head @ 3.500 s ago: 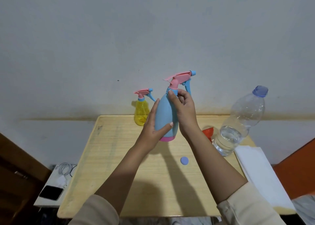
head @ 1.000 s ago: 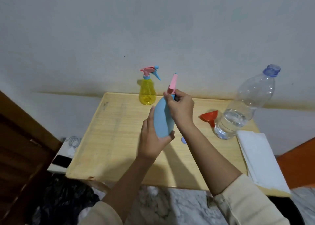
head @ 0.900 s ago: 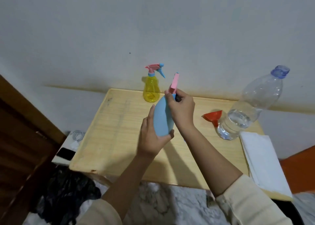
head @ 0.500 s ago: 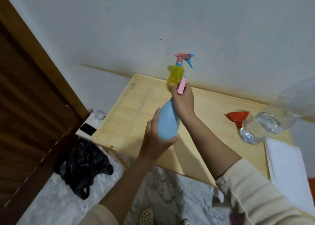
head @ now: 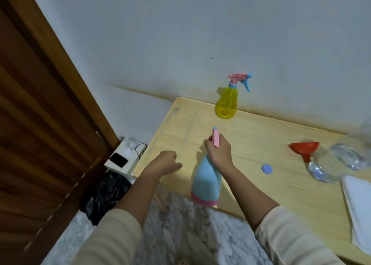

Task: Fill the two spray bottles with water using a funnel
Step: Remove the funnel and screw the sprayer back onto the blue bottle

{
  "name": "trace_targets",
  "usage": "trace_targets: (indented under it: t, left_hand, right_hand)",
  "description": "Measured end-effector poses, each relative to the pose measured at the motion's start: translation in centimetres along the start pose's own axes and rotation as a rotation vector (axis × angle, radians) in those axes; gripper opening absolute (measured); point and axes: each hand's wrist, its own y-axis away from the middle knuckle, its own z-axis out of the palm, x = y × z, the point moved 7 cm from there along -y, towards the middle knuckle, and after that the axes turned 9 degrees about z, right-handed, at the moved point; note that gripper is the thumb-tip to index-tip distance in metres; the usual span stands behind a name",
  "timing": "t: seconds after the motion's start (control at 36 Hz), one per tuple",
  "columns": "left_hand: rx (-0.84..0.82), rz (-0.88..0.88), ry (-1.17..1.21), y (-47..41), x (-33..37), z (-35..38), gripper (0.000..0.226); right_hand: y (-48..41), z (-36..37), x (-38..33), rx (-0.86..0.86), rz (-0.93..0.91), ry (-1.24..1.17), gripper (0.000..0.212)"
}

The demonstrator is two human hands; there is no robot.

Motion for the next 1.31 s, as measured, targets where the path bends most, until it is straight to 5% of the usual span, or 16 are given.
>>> trace_targets:
  t: [0.25, 0.42, 0.67, 0.86, 0.94, 1.19, 1.31]
  left_hand:
    - [-0.008, -0.063, -0.152, -2.6, -0.3, -0.4, 0.023]
    - [-0.016, -0.096, -0.210, -3.1, -1.4, 0.0, 0.038]
    - [-0.030, -0.113, -0.212, -3.3, -2.4, 0.1, 0.033]
    - [-0.030, -0.119, -0.175, -3.4, -2.9, 0.2, 0.035]
    - [-0.020, -0.118, -0.167, -3.5, -2.9, 0.2, 0.036]
    - [0.025, -0.107, -0.156, -3.5, -3.1, 0.1, 0.033]
    - [0.041, -0.096, -0.163, -3.7, -3.2, 0.0, 0.033]
  right_hand:
    - [1.2, 2.5, 0.8, -0.067, 0.110, -0.031, 0.013]
    - [1.0, 3.6, 1.2, -0.109, 0.191, -0.007, 0.018]
    - [1.7, 4.4, 0.5, -0.159, 0.162, 0.048, 0.013]
    - [1.9, 4.7, 0.7, -0.134, 0.191, 0.002, 0.029]
    - [1.8, 4.9, 0.4, -0.150, 0.168, 0.005, 0.013]
    - [1.5, 5.9, -0.2, -0.204, 0.131, 0.073, 0.032]
    - [1.4, 5.9, 0.1, -0.201, 0.149, 0.011, 0.020]
